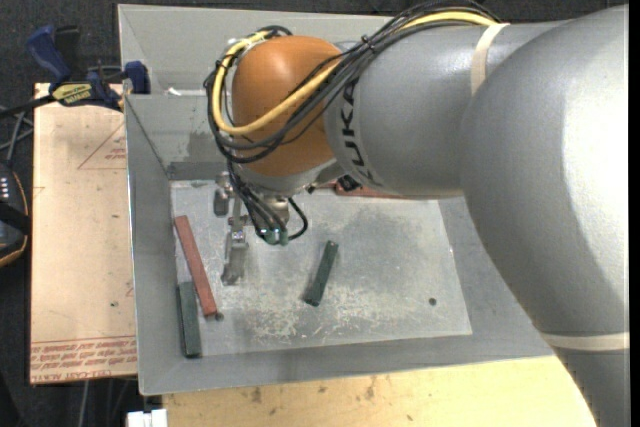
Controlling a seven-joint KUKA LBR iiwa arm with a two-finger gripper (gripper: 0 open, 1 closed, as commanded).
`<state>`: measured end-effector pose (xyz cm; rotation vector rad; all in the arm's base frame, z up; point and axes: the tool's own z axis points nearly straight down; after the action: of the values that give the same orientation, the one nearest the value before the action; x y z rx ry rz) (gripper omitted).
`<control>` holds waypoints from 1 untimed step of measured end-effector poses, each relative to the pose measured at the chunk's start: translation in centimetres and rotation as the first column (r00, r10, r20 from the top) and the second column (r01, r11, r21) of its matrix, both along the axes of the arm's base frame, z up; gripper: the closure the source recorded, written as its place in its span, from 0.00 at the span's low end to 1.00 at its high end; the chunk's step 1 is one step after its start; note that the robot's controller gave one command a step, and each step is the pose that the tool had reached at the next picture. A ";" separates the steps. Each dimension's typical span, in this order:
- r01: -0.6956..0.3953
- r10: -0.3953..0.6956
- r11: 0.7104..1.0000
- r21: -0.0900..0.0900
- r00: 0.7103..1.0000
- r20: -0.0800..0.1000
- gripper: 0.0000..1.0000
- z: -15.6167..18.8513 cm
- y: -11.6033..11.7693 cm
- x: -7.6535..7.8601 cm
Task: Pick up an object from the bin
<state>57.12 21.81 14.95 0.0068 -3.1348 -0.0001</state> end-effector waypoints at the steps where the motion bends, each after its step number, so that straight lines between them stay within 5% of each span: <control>1: 0.004 -0.004 1.000 0.001 1.000 0.007 0.00 0.5 -0.1 0.2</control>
Offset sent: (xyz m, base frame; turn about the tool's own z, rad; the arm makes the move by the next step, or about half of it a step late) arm -0.0379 -0.0630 -0.0062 -0.2255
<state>57.33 21.72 15.43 0.0007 -3.1419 -0.0024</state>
